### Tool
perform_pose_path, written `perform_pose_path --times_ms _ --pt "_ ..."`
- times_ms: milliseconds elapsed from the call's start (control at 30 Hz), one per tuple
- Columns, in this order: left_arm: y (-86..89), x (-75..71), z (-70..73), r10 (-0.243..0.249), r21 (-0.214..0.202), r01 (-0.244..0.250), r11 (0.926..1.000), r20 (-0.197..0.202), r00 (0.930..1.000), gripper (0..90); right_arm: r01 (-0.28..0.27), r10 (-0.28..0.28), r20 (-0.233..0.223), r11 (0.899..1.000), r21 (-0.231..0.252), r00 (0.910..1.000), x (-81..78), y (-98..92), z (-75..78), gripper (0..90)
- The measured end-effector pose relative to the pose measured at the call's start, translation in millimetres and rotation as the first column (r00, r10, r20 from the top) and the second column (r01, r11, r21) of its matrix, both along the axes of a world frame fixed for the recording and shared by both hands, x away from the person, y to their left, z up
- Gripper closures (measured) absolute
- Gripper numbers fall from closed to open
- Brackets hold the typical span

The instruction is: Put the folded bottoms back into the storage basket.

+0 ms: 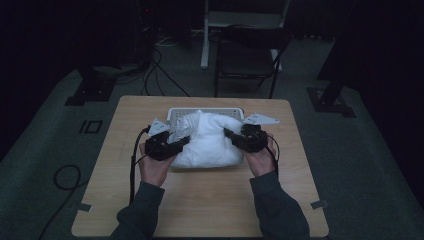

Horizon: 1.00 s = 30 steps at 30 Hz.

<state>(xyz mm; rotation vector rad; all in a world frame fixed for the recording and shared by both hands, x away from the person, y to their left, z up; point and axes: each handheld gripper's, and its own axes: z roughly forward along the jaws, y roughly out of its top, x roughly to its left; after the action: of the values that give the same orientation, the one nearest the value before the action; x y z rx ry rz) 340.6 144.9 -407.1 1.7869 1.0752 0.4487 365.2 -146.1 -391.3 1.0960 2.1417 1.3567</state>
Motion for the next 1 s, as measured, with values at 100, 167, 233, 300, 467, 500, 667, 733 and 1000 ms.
perform_pose_path --times_ms 100,167,233,300,467,500,667,733,1000 --pt "0.4 2.4 0.0 0.001 -0.005 -0.001 1.0 0.003 1.0 57.7 0.001 -0.001 0.0 1.0 0.002 1.0 2.5 0.6 0.9 68.1" --pt "0.8 4.1 -0.4 0.003 -0.004 -0.003 1.0 0.002 1.0 57.7 0.002 -0.002 0.0 1.0 0.001 1.0 4.1 1.2 1.1 68.1" --pt "1.2 6.1 -0.9 0.005 -0.006 -0.005 1.0 0.002 1.0 57.7 0.004 -0.004 -0.001 1.0 -0.002 1.0 5.9 2.0 1.4 68.1" --pt "1.3 7.8 -1.0 0.007 -0.007 -0.007 0.9999 0.002 1.0 57.7 0.008 -0.008 -0.001 1.0 -0.003 1.0 7.6 2.7 1.7 68.1" --pt "1.4 11.7 0.3 0.01 -0.004 -0.01 0.9999 0.007 0.9999 57.7 0.011 -0.011 -0.001 1.0 -0.002 0.9999 11.7 3.5 2.6 68.2" --pt "1.4 12.5 0.6 0.01 -0.004 -0.01 0.9999 0.008 0.9999 57.7 0.012 -0.012 -0.001 1.0 -0.001 0.9999 12.4 3.6 2.9 68.1" --pt "0.7 17.0 1.8 0.009 -0.005 -0.009 0.9999 0.01 0.9999 57.7 0.016 -0.016 0.001 1.0 0.001 0.9999 16.7 3.4 4.3 68.2" --pt "0.3 18.8 2.4 0.009 -0.003 -0.009 1.0 0.011 0.9999 57.7 0.019 -0.019 0.002 1.0 0.003 0.9998 18.9 2.9 4.9 68.2" --pt "-0.8 26.2 1.1 0.012 -0.007 -0.012 0.9999 0.01 0.9999 57.7 0.028 -0.028 -0.004 1.0 0.006 0.9996 25.0 2.2 3.5 68.2"
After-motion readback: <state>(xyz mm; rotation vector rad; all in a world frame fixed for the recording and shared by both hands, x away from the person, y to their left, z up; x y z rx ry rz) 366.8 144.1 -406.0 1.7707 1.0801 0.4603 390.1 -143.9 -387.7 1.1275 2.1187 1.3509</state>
